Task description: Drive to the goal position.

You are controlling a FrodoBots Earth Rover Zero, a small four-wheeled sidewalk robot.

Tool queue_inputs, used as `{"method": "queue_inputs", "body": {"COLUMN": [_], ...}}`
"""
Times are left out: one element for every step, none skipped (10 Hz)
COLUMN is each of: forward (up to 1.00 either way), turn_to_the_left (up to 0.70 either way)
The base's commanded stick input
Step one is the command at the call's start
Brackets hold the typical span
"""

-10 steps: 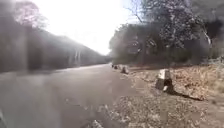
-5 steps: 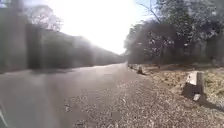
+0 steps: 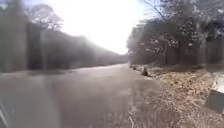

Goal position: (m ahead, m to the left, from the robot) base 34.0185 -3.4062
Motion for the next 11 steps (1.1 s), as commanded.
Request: {"method": "queue_inputs", "body": {"forward": [1.0,1.0,1.0,1.0,1.0,1.0,1.0,1.0,1.0,1.0,1.0], "turn_to_the_left": [-0.25,-0.13,-0.02,0.0,0.0,0.0,0.0,0.0,0.0,0.0,0.0]}}
